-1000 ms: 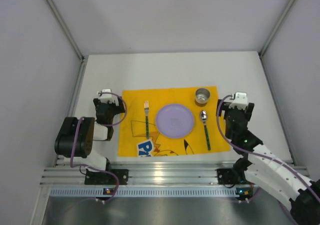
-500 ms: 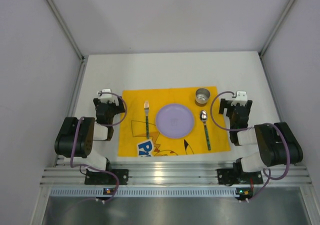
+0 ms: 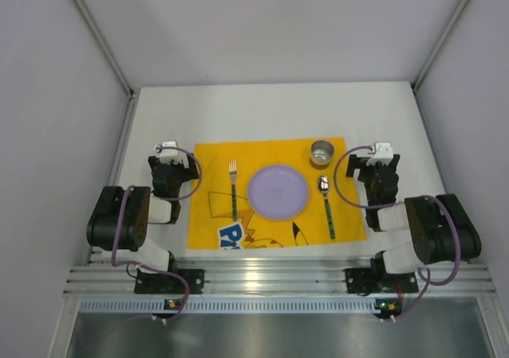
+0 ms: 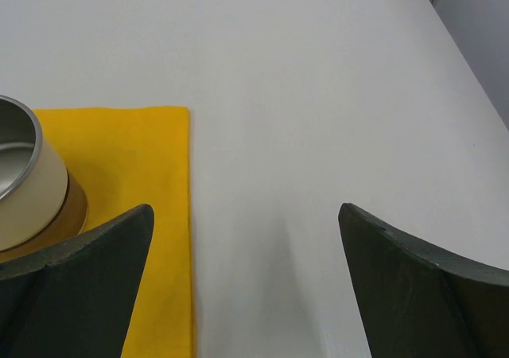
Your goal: Set the dinner table for one person
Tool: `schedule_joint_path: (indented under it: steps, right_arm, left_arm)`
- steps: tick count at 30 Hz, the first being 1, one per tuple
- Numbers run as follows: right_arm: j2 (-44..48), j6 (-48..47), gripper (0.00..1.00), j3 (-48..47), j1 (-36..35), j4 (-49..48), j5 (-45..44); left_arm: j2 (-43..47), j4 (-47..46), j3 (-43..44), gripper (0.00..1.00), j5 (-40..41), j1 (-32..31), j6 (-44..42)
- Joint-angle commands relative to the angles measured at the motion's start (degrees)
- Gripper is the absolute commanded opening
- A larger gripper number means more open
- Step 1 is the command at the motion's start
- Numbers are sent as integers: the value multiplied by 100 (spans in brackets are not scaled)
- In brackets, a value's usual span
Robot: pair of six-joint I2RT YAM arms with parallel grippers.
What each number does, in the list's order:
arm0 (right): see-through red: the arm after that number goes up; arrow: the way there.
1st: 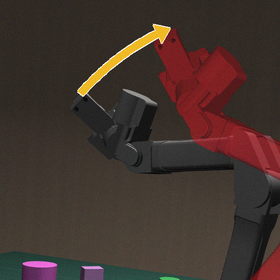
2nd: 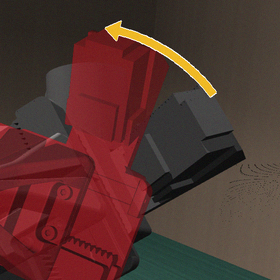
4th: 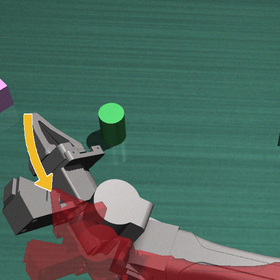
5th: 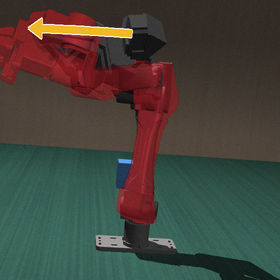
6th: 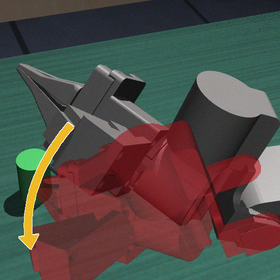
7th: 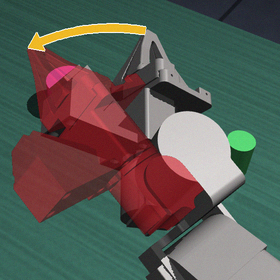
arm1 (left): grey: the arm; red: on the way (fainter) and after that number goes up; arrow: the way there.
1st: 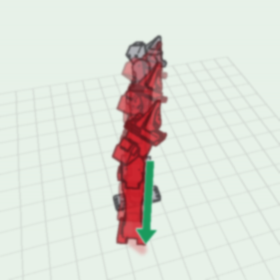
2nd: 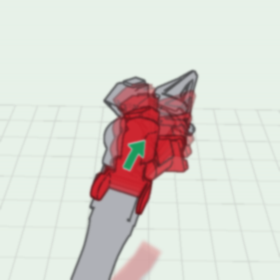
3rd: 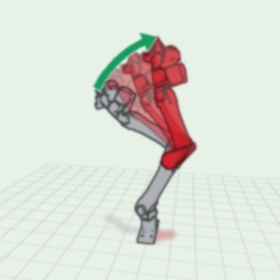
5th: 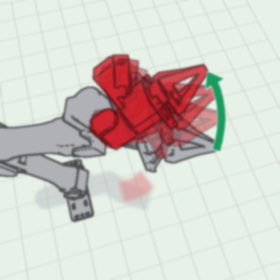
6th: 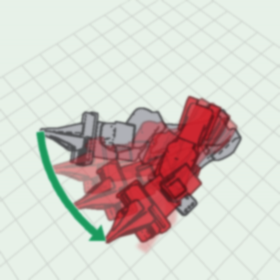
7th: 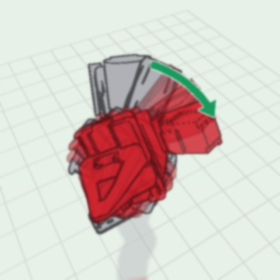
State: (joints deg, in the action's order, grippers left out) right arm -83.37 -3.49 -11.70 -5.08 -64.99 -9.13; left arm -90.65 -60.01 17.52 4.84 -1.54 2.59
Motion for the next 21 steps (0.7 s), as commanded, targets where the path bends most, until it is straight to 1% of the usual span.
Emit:
schedule_joint_path:
  steps: [1,14,21]
  right_arm:
    - [40,-29,100,-130,95,-453,165]
    - [40,-29,100,-139,86,-444,157]
    - [40,24,100,-209,183,-313,306]
  left_arm:
    - [-5,-450,24,98,-106,31,-39]
    - [-5,-450,24,98,-106,31,-39]
    - [-5,-450,24,98,-106,31,-39]
